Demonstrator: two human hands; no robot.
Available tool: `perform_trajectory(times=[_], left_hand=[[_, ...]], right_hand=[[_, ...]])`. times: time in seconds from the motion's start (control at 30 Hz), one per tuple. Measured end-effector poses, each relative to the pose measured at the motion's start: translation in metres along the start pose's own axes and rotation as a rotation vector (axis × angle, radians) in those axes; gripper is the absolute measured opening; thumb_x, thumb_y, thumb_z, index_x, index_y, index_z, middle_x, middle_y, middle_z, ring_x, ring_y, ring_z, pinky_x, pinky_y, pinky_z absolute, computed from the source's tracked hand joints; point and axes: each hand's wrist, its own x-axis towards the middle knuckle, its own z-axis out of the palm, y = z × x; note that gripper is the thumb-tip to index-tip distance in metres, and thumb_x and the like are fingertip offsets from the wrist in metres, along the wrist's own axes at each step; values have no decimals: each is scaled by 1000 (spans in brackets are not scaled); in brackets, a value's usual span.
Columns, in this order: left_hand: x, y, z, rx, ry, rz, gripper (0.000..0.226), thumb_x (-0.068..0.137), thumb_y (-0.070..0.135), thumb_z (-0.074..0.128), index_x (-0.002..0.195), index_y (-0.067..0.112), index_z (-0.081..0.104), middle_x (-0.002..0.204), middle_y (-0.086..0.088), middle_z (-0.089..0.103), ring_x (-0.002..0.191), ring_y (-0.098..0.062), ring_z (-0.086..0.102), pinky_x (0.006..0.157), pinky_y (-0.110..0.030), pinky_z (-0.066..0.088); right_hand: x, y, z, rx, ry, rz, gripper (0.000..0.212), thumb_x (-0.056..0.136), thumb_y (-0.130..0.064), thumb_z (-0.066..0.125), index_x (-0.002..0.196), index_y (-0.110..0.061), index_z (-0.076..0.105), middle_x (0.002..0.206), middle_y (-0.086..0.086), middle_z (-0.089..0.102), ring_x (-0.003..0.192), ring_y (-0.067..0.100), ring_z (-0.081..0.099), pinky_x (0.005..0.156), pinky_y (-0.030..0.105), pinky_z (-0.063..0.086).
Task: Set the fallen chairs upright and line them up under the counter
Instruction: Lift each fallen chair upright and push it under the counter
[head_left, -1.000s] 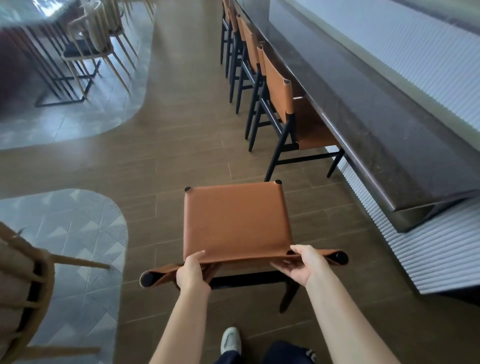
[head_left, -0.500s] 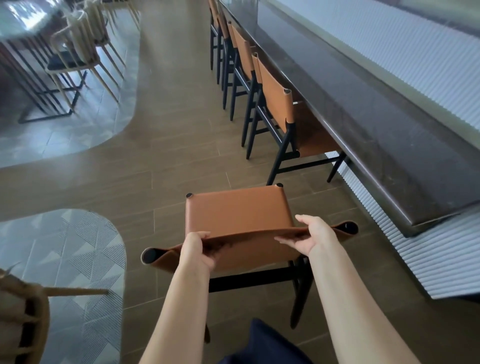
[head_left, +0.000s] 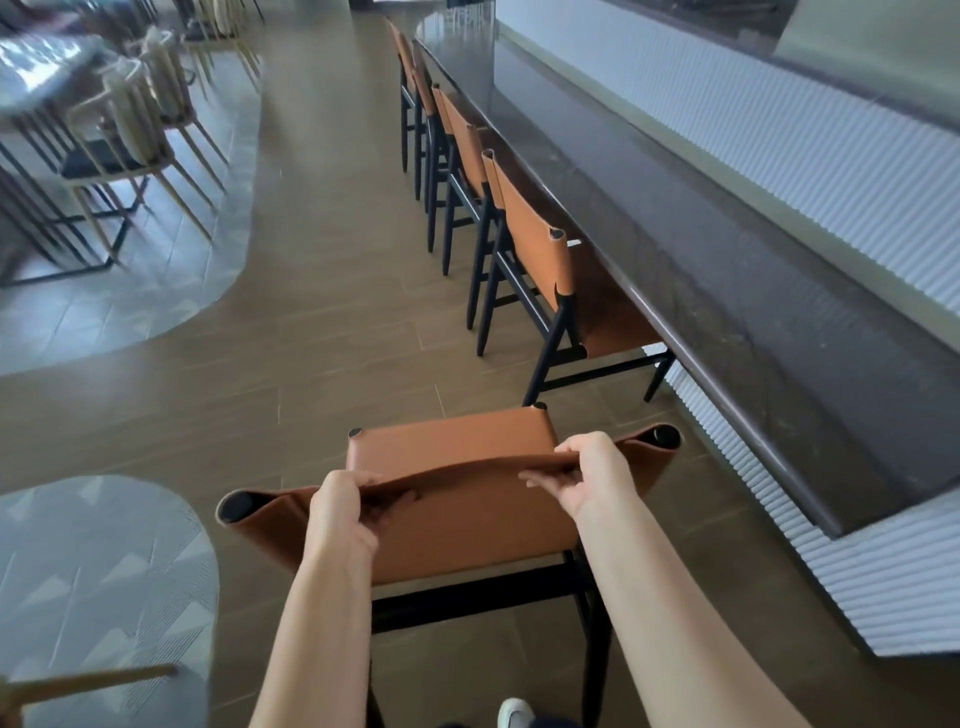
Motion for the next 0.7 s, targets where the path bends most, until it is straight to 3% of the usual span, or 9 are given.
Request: perform_trajectory(times=[0.13,0.33,0.43,0.5,0.6,0.7], left_hand=[[8,17,16,41,-19,8,23,88,-10,40,109,-5,49,109,-23,51,98,-43,55,45,-41,55],[23,47,40,69,-53,3,26,91,-7,39,114,-4,49,108,-22,51,99,-43,54,39,-41,54],[29,56,47,66,-71,-9,26,90,-9,38,115,-7,48,112,-24,49,99,-45,53,39,-41,54],[34,59,48,76,-91,-16,28,89,-10,37,116,-10,47,117,-26,48,102,-48,53,39,-40,54],[41,63,45,89,-99,-31,43,88,-12,35,130,-17,40,132,-33,44,115,-55,49,40,-42,55],[42,67,46,89,-109,-9,35,84,-16,35,118,-17,46,128,-32,44,114,-55,49,39,-40,54]], right_hand=[[4,-14,17,-20,-3,-13,41,88,14,49,128,5,44,114,34,52,114,54,54,88,56,54],[11,-34,46,-84,23,-55,39,89,10,53,126,0,48,119,30,58,107,47,61,89,52,56],[15,-38,52,-130,17,-76,41,88,9,57,126,-2,48,108,26,61,103,46,62,91,51,55],[18,-39,53,-56,35,-84,42,88,8,56,128,-2,47,105,24,60,101,47,62,83,51,58],[13,-33,53,29,48,-104,44,88,9,54,130,-2,46,119,25,57,101,48,61,62,50,59],[9,-23,47,153,54,-170,51,83,15,53,130,-3,46,120,27,54,97,49,61,56,53,59]])
